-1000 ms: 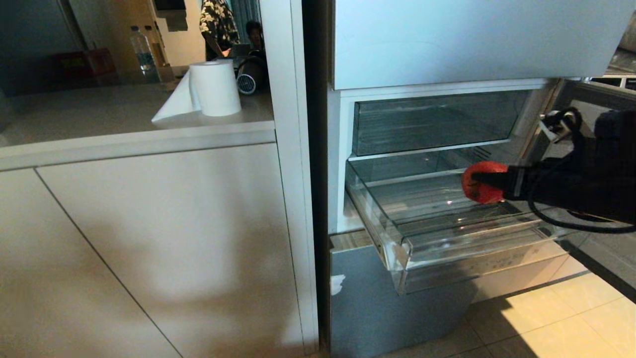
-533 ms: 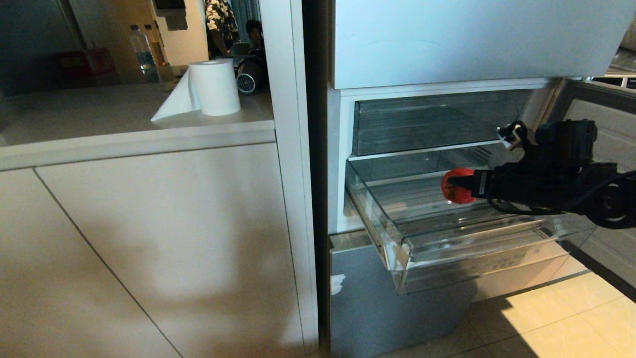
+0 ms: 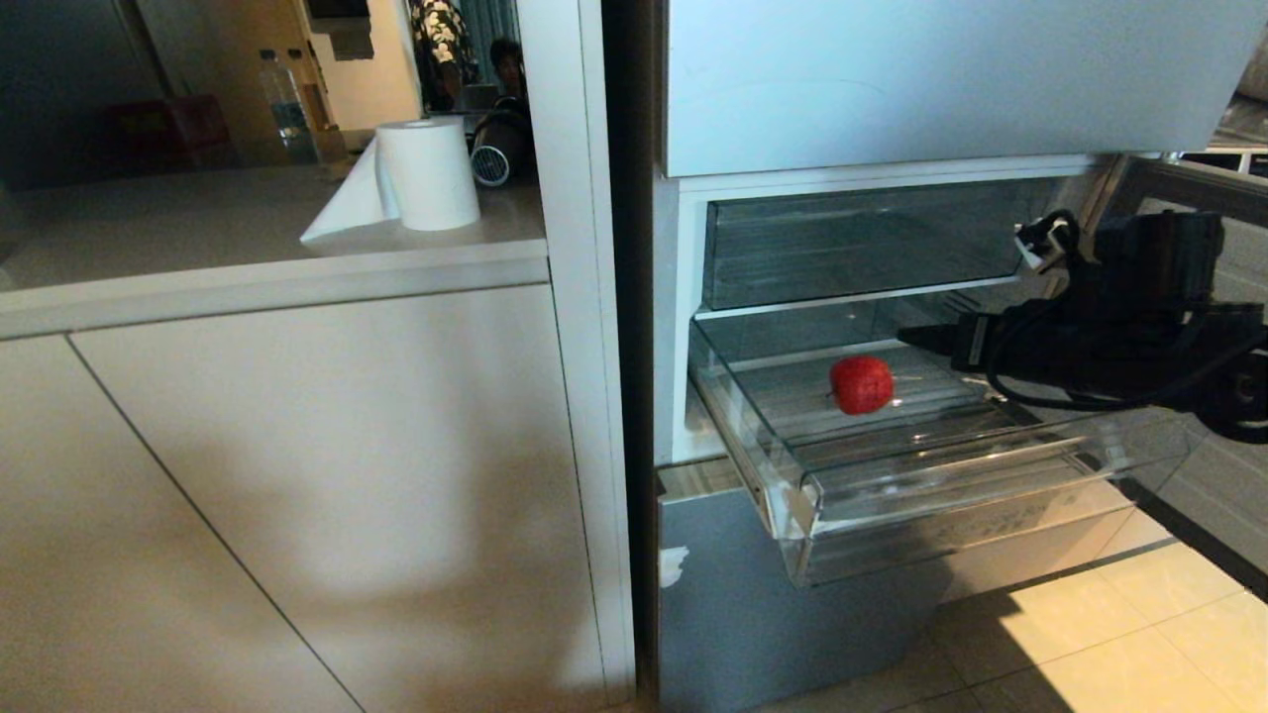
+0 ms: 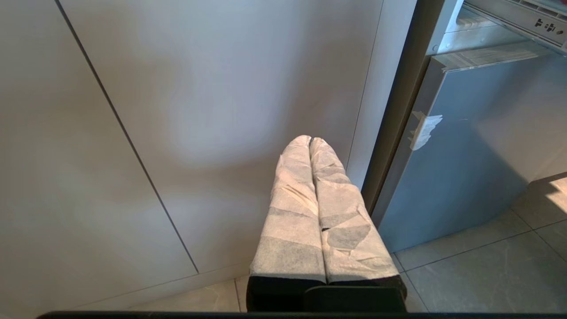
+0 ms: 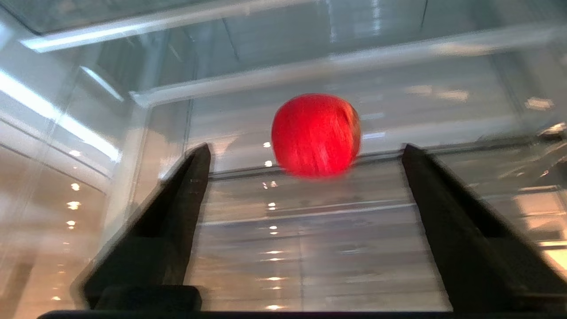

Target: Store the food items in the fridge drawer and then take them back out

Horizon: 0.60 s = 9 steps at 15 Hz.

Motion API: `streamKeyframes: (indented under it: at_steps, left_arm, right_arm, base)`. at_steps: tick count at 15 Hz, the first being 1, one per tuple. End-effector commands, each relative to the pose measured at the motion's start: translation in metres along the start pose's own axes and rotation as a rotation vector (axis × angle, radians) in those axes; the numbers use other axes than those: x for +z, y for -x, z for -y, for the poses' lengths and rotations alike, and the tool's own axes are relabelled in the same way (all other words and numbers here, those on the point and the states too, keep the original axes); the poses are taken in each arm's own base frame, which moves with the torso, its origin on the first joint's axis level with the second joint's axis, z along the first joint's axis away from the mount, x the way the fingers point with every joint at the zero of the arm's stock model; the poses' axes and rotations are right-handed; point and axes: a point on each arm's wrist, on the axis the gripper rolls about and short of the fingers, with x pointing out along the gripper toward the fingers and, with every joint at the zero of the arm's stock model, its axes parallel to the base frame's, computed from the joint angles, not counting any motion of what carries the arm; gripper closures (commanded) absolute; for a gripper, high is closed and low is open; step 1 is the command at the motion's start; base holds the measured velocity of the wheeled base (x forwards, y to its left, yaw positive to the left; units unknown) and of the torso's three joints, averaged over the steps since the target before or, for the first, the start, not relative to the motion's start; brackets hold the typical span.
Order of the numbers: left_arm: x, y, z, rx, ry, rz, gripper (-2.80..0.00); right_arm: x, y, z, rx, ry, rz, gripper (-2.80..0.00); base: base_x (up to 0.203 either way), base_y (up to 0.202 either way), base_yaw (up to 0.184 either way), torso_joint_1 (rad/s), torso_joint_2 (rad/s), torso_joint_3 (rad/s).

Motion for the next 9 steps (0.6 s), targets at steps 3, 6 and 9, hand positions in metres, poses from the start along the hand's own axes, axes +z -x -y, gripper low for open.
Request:
streamKeyframes:
  at_steps: [3, 6, 9]
  left_arm:
    - [0.000, 0.000, 0.000, 0.000, 0.000, 0.002, 0.00]
    - [0.000, 0.000, 0.000, 0.000, 0.000, 0.003, 0.00]
    - [0.000, 0.000, 0.000, 0.000, 0.000, 0.002, 0.00]
  right_arm:
    - [0.021, 0.080, -0.017, 0.019, 0.023, 0.125, 0.00]
    - [0.000, 0.143, -0.026, 0.022, 0.029, 0.154, 0.00]
    - [-0.055, 0.198, -0.028, 0.008, 0.025, 0.126, 0.00]
  base:
    - [0.000, 0.000, 0.000, 0.000, 0.00, 0.000]
    - [0.000, 0.000, 0.000, 0.000, 0.00, 0.000]
    - [0.000, 0.000, 0.000, 0.000, 0.00, 0.000]
